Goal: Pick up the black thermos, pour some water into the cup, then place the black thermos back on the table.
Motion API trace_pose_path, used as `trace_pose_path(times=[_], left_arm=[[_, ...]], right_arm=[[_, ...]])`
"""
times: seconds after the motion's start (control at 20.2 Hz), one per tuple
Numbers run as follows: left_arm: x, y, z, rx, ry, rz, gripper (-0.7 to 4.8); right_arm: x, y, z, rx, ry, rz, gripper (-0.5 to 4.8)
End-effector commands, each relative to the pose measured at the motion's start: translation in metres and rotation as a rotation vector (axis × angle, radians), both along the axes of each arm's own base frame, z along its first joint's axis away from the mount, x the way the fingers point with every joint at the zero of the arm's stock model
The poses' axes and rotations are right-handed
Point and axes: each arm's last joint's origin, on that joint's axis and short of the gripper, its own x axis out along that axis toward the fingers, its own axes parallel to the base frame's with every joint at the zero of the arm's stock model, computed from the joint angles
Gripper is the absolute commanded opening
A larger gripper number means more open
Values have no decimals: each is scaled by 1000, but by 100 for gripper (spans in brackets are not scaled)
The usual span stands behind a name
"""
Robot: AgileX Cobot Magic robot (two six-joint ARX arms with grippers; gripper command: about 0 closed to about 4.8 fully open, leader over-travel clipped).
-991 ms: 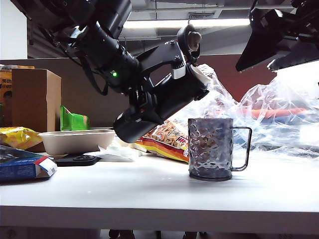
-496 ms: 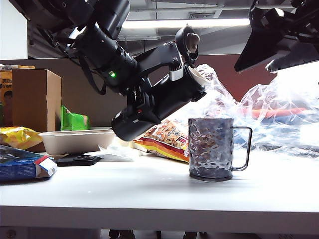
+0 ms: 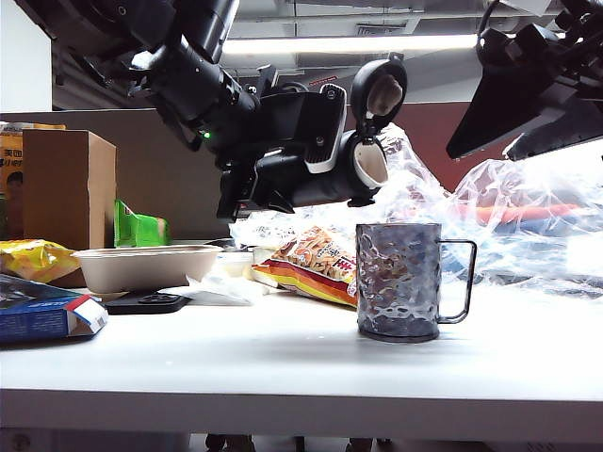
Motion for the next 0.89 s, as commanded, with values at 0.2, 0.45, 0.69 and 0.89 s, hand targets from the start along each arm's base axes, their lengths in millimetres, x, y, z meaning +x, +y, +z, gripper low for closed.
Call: trace_pose_path(times=[0.2,0.45,0.69,0.89], left_arm=[[3,-3,27,-88,-215,-19,169],[5,-4,26,-42,-261,-32,169],[7,-5,25,-20,-308,-39,170],[8,-6,30,25,-361,-44,170]], right_arm=[[0,0,3,11,-14,4,479],[0,0,3,11,-14,5,479],[0,0,2,7,-4,5,479],[0,0,2,6,-3,5,479]])
